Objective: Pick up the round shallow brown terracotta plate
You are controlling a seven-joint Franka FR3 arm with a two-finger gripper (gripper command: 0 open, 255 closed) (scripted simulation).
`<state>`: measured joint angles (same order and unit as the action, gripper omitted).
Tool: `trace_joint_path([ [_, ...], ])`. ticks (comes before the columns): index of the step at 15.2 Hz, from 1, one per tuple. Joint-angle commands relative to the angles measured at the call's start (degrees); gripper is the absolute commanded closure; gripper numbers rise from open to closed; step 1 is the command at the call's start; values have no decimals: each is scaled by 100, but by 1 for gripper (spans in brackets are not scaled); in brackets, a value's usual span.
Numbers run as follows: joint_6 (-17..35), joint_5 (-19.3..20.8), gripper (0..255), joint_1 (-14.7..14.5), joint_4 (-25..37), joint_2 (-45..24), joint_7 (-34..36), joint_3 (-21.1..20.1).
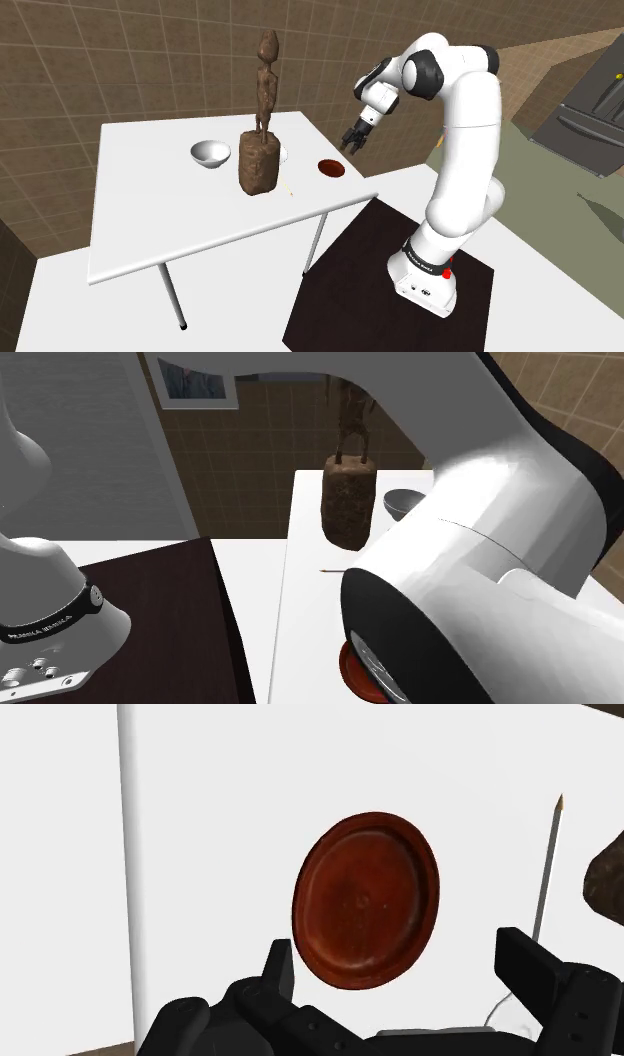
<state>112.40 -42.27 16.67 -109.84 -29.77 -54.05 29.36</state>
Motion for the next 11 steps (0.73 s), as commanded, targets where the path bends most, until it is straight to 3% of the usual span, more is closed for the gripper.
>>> trace_joint_path([
  [1, -137, -287, 0, 272, 410, -533, -138, -145],
  [2, -205, -383, 0, 393, 602, -753, -175, -206],
  [11, 47, -614, 0, 507, 710, -1200, -398, -372],
])
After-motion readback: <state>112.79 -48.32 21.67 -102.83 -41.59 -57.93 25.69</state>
